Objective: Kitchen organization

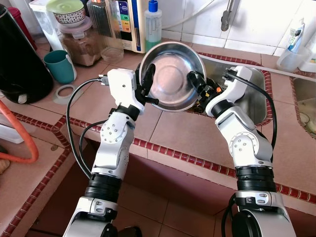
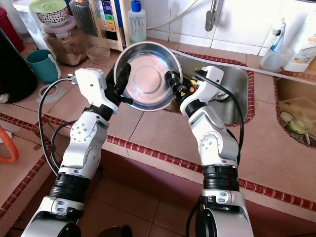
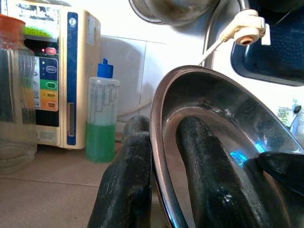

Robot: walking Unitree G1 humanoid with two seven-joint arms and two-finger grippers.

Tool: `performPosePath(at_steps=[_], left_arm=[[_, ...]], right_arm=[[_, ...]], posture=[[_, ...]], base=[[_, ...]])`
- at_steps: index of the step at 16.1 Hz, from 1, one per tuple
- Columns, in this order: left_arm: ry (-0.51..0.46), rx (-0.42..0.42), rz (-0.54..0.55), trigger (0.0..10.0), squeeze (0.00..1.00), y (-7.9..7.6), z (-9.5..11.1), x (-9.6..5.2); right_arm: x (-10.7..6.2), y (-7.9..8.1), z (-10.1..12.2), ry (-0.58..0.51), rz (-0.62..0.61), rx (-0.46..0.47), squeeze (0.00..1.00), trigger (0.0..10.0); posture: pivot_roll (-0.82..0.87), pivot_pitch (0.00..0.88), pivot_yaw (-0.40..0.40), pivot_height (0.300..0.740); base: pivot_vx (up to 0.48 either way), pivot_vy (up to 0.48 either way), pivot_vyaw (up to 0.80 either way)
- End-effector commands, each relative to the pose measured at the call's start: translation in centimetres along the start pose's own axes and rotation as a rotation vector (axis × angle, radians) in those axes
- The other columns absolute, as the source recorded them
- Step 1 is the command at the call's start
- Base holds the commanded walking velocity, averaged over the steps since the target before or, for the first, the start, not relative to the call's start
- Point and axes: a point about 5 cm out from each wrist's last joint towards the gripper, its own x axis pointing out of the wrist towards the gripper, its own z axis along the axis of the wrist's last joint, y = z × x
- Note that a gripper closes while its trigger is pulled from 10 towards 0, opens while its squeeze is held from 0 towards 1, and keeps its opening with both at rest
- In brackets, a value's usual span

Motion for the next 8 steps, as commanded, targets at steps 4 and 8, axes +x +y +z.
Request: performPosePath(at_steps=[4,8], left_arm=[[-0.041,0.007,-0.048,0.0,0.0,-0.78,0.98,0.07],[-0.024,0.022,-0.05,4.6,0.0,-0.83,0.86,0.12]], right_arm=[[-0.13,-0.58,0.1,-0.007,-0.048,-0.005,0.0,0.0],[0.09,-0.81,0.46,-0.016,-0.058,-0.009,0.0,0.0]], posture=[[0.03,0.142,0.048,0.74],[0.03,0.143,0.045,0.74]], base=[[0.0,0.0,0.0],[0.0,0.0,0.0]])
